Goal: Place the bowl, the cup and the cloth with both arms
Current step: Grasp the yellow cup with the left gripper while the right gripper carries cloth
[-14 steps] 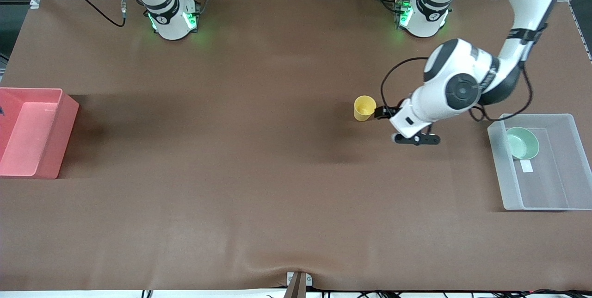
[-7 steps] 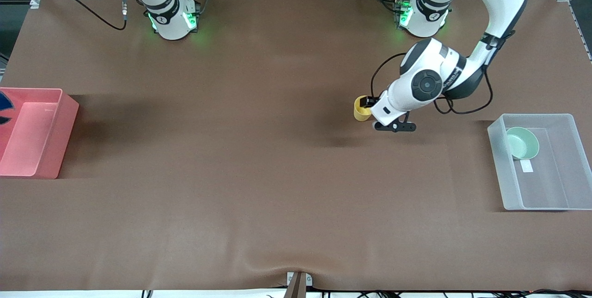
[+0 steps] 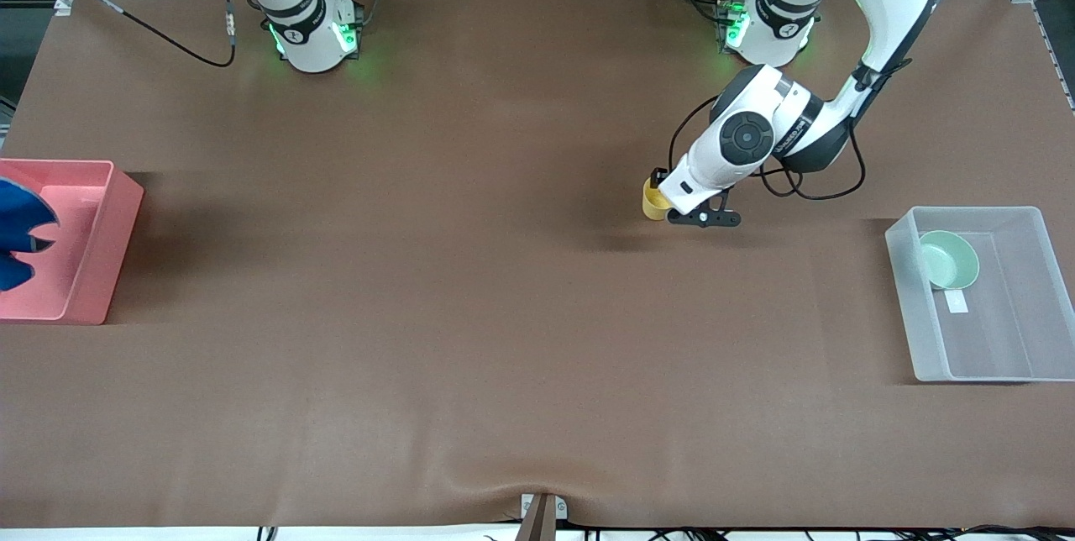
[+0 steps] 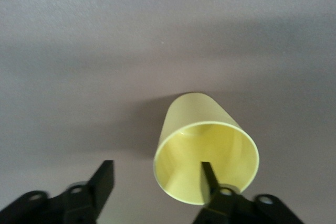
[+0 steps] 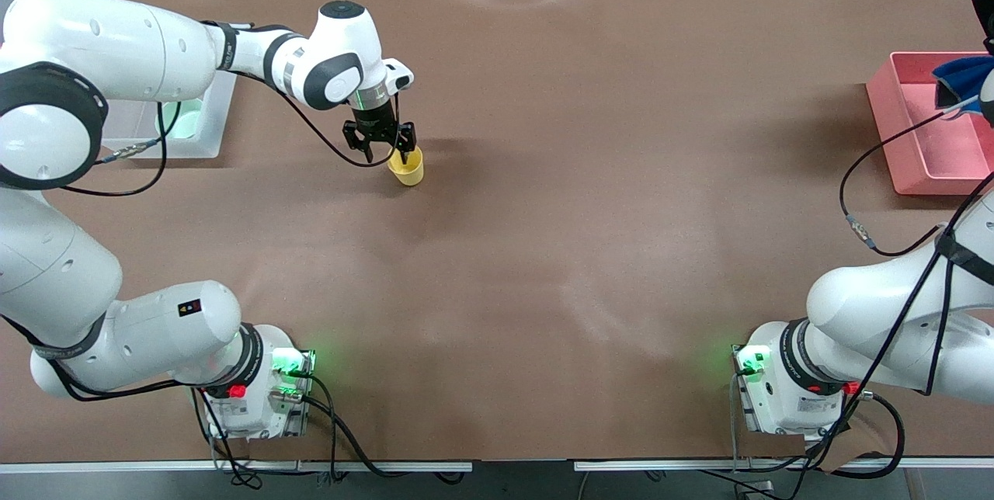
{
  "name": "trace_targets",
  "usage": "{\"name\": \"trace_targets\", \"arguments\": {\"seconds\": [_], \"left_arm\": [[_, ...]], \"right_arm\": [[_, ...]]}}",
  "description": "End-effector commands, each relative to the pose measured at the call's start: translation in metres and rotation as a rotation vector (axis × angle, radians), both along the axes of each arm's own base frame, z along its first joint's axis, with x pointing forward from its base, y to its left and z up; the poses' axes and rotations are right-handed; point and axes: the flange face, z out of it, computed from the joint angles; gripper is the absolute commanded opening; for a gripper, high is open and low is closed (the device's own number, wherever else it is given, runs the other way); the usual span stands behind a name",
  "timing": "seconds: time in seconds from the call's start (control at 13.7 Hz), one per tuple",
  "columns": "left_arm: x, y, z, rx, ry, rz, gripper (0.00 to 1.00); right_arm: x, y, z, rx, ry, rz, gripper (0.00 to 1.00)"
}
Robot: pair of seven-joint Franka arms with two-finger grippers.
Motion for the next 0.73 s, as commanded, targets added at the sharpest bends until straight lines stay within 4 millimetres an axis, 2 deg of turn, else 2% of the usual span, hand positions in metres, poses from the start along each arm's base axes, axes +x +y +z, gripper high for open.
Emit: {"name": "trace_targets", "arguments": {"seconds": [0.0,0.15,0.22,0.37,0.59,0.66], "left_arm": [[0.0,0.003,-0.008,0.005,-0.034,-0.004,0.59],[0.0,-0.002,-0.013,-0.004,-0.039,0.034,0.56],[0.0,-0.001,-0.014,0.008,-0.05,0.034,0.41],[0.003,0.001,-0.016,0.016,-0.054,0.059,0.0],[0.009,-0.006,-0.008,0.03,-0.072,0.158,0.0],[0.019,-0.001,-0.002,0.029,-0.085,0.176,0.0]], "right_arm": [[0.005,0.002,-0.008,0.013,-0.004,-0.002,0.0],[-0.001,-0.007,-0.025,0.026,0.017,-0.02,0.0],[-0.005,-0.014,-0.031,0.03,0.023,-0.03,0.0],[-0.014,-0.028,-0.042,0.039,0.03,-0.05,0.0],[-0.018,-0.033,-0.055,0.058,0.02,-0.048,0.0],[-0.02,-0.035,-0.057,0.069,0.016,-0.057,0.0]]}}
